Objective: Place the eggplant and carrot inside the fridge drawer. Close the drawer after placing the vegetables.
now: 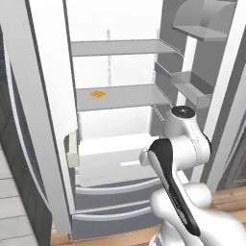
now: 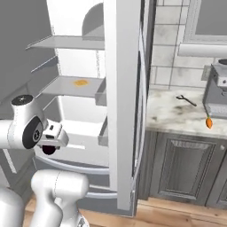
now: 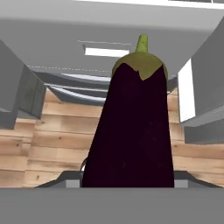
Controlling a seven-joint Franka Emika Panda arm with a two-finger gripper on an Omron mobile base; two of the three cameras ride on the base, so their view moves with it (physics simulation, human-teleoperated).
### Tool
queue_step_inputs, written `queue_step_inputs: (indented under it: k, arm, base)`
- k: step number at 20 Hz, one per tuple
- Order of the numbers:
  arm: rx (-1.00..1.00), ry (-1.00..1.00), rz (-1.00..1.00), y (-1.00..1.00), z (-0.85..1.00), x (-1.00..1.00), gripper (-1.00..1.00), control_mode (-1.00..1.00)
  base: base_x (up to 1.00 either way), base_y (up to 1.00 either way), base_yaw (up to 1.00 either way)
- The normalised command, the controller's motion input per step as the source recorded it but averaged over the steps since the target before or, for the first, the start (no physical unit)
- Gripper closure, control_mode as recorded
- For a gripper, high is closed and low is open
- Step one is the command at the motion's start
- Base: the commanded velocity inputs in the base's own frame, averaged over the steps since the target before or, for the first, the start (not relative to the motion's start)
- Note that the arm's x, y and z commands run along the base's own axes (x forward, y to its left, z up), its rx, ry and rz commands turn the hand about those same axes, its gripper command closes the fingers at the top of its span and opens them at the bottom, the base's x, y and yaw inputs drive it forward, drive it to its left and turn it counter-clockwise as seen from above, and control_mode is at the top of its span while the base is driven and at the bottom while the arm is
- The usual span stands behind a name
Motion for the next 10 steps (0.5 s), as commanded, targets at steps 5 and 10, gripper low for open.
queue_step_inputs:
  k: [5,10]
  arm:
    - [0.0,0.0,0.0,0.0,0.0,0.0,1.0,1.0]
    - [0.0,0.0,0.0,0.0,0.0,0.0,1.0,1.0]
  base:
    - [0.41,0.54,0.0]
    - [0.33,0.3,0.0]
